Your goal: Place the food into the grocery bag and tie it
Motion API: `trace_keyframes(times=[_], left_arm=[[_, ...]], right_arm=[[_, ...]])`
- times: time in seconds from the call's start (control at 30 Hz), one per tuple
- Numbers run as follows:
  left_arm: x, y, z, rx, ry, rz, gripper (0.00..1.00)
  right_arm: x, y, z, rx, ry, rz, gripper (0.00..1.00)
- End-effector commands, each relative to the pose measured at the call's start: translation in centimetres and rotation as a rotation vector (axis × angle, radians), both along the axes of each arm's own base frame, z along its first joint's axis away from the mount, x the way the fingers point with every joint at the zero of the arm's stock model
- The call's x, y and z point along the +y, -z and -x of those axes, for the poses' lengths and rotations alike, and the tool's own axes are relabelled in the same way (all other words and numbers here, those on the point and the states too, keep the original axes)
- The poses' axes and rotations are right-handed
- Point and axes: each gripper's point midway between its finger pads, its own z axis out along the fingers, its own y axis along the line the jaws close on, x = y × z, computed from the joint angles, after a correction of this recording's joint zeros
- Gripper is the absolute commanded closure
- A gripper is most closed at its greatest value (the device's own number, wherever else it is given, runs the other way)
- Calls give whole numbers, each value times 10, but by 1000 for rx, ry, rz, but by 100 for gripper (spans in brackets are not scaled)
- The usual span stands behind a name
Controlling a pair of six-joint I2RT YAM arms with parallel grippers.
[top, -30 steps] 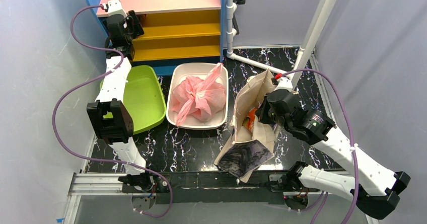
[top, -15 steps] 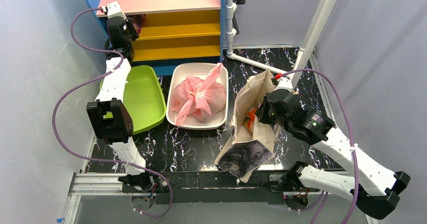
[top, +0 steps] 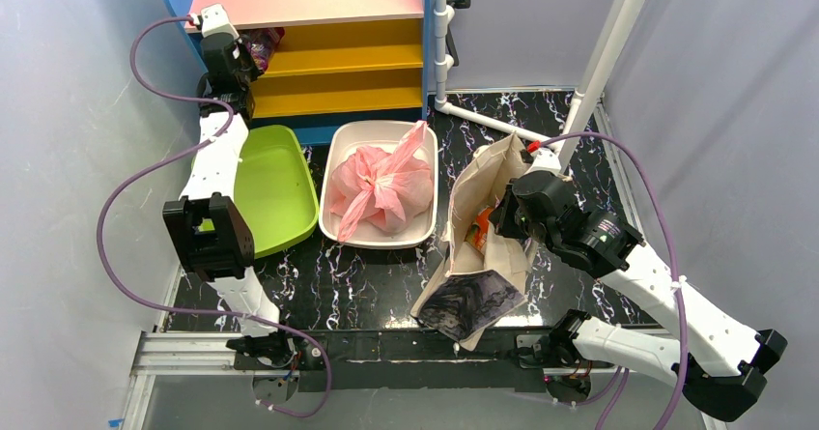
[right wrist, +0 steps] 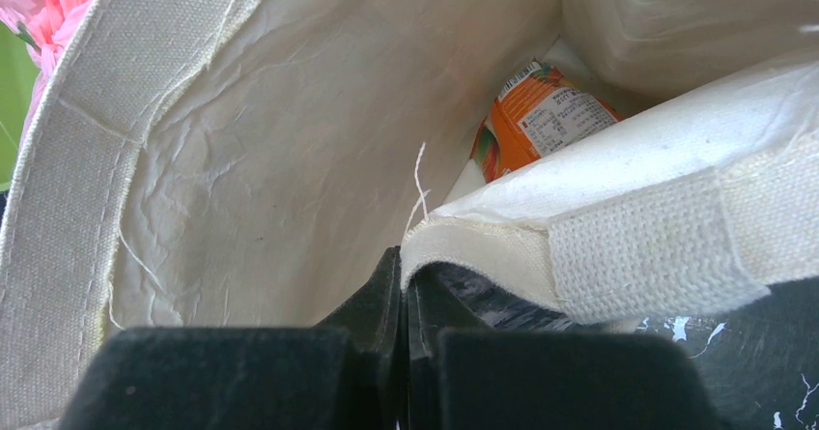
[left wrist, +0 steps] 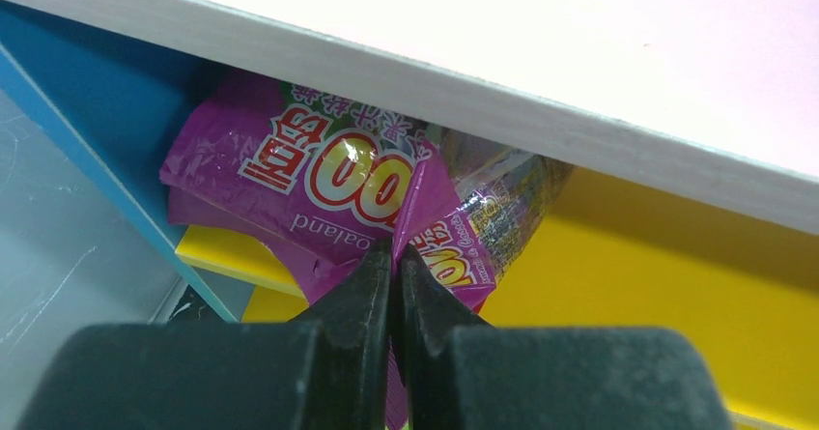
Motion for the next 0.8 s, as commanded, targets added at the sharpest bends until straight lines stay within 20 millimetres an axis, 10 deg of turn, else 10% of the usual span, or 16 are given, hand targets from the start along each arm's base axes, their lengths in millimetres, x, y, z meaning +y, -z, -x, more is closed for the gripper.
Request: trace_keyframes(times=[0.0, 0.77], left_arm=[[18, -7, 32, 51, -60, -21, 100], [-15, -120, 90, -137, -16, -165, 100]], right_arm=[[8, -2, 2, 5, -24, -35, 99], [7, -19, -1, -17, -16, -36, 99]])
